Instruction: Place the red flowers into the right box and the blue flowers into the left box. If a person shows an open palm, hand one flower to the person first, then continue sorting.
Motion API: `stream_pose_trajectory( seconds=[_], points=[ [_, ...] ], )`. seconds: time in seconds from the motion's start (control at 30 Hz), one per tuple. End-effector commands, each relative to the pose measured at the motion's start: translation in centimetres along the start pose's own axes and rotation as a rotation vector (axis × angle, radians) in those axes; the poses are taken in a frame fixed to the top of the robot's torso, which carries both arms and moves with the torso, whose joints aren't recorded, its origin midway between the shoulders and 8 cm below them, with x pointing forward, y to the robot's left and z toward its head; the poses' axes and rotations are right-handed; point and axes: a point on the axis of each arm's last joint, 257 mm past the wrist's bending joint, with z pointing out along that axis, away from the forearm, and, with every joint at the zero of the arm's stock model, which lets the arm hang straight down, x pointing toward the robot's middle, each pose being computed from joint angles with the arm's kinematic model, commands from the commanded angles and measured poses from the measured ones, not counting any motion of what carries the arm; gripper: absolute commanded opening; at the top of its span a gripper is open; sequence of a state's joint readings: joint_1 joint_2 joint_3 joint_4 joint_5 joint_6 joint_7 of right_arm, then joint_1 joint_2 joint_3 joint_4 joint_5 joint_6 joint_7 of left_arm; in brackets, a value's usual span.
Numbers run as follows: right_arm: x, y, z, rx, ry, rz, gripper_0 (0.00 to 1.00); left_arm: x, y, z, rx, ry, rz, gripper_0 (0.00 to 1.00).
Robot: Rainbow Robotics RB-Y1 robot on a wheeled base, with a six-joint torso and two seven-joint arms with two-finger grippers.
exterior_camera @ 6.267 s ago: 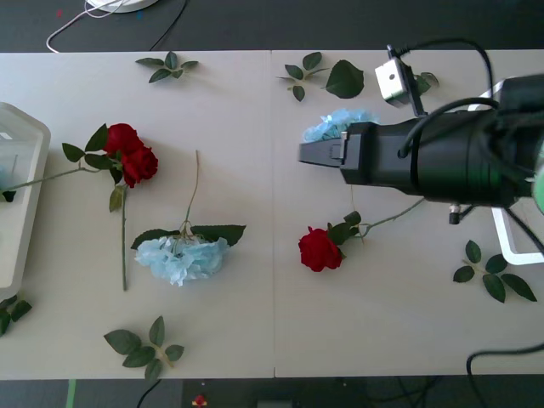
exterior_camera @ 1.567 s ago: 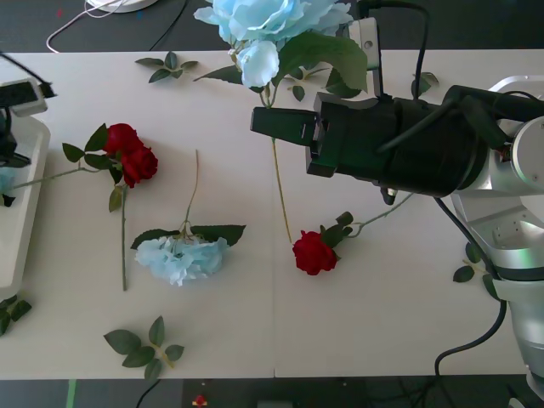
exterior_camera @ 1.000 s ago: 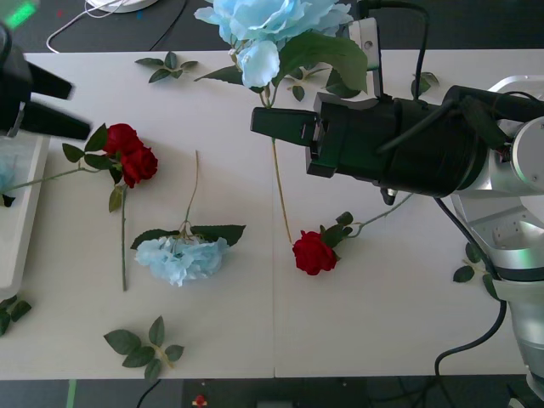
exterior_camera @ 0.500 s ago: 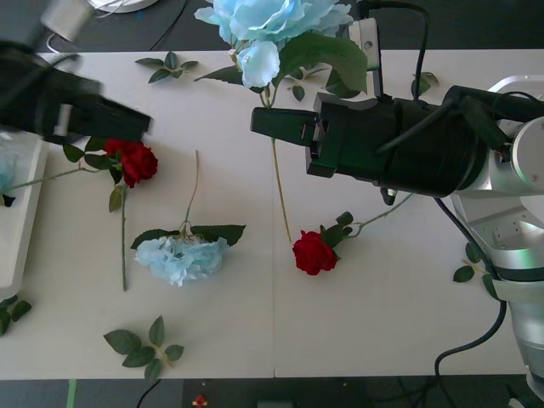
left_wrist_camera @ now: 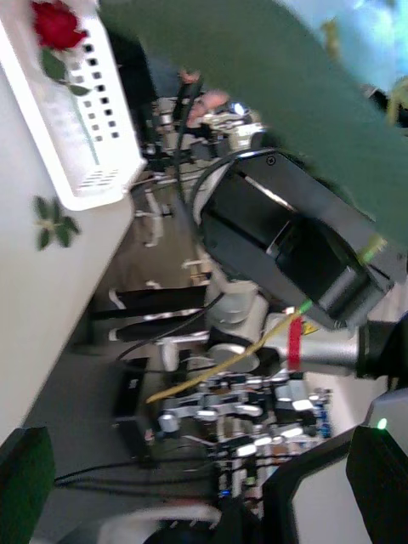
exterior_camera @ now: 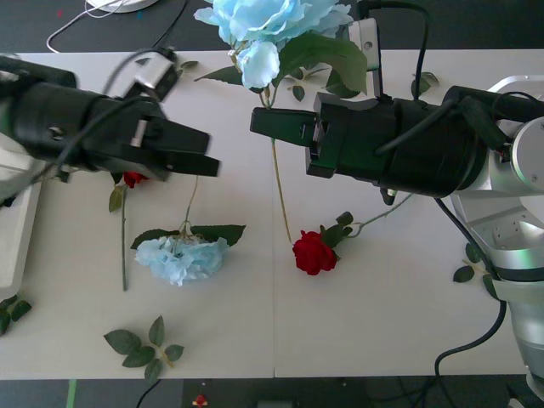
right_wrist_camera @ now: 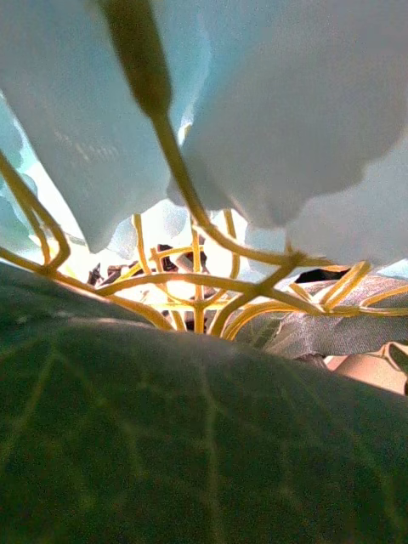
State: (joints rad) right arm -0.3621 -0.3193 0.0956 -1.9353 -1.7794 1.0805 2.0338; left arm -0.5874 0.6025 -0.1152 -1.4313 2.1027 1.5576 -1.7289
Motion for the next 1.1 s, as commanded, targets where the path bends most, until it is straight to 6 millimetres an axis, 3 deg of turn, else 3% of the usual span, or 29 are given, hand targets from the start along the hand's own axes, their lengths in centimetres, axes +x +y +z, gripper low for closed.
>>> stream_pose_trajectory(
  seconds=[0.03, 0.23, 0.87, 1.1],
  points=[
    [0.1, 1.5, 0.1, -0.021, 0.011, -0.068, 0.0, -0.7, -1.5, 3.7, 0.072, 0.017, 0.105, 1.0],
    [0.1, 1.5, 0.2, -0.024, 0.01, -0.068, 0.0, -0.6, -0.8, 6.4, 0.084, -0.002, 0.173, 1.0],
    [0.1, 1.6, 0.3, -0.027, 0.007, -0.073, 0.0, -0.3, -0.6, 6.4, 0.021, 0.028, 0.571, 1.0],
    [0.1, 1.6, 0.3, -0.027, 0.007, -0.073, 0.0, -0.5, -1.5, 6.6, 0.054, 0.009, 0.635, 1.0]
  ],
)
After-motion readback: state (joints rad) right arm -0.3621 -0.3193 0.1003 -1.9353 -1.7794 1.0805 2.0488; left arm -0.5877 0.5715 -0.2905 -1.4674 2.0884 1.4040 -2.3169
